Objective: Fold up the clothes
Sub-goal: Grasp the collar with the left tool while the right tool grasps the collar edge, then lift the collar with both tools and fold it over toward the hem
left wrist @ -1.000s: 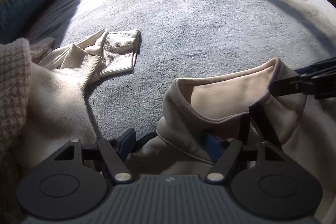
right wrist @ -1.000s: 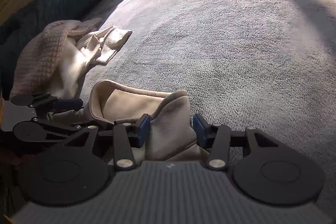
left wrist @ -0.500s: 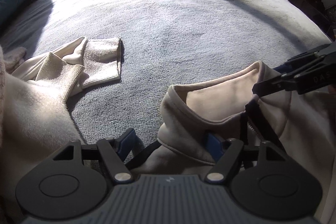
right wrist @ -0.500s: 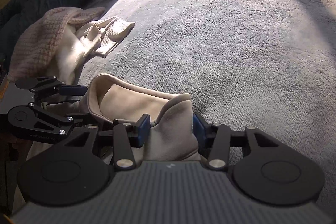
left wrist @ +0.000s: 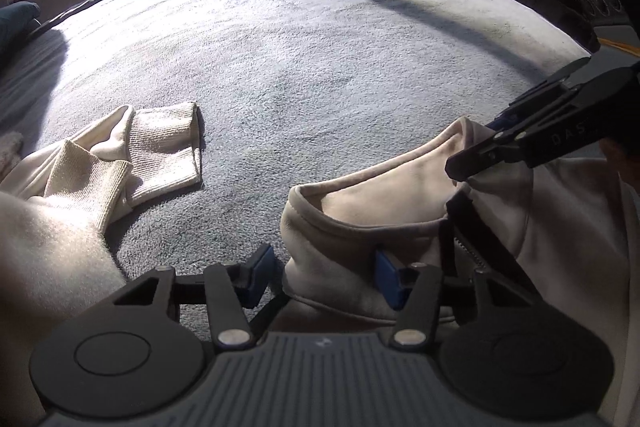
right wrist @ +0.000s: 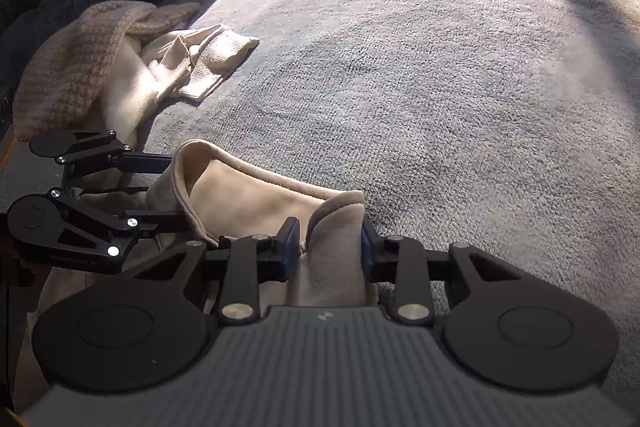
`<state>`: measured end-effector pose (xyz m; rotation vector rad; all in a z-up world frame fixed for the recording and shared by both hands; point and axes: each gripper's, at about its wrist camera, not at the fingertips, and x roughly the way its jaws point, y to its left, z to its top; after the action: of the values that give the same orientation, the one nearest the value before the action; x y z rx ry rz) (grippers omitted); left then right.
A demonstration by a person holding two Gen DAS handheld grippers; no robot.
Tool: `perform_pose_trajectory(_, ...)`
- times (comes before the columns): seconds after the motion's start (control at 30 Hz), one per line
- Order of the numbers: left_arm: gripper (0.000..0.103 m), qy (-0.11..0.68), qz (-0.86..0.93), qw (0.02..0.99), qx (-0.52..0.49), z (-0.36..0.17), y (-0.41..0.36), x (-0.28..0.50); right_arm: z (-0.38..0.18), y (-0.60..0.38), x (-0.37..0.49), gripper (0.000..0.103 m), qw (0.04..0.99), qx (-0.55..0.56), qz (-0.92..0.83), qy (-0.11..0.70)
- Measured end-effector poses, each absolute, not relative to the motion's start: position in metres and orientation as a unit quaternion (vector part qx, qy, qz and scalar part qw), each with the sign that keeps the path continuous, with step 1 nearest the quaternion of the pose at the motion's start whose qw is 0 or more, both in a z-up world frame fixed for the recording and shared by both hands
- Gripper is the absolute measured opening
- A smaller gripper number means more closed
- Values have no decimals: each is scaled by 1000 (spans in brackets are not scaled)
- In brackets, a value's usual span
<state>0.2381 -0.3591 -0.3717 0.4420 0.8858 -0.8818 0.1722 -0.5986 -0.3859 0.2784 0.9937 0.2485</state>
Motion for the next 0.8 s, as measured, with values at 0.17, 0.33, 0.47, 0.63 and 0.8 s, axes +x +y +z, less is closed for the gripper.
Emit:
perform_pose_trajectory(0.17,39,398,-399,799,210,-369,-359,230,-381,-594,171,14,865,118,111,475)
perform_pose_trajectory(0.33,17,388,-382,813,207,-361,-355,228,-371,-588,164,9,874,116,100,462)
perform_pose_trajectory(0.47,13,366,-382,822,211,-351,-351,218,-358,-582,155,9,884,117,95,442)
perform_pose_trajectory(0.63,11,340,-392,830,205,-329,-342,200,-337,-577,139,8,896,121,96,417)
perform_pose_trajectory(0.8,10,319,-405,834,195,-304,-330,176,-310,-565,116,7,906,118,104,393)
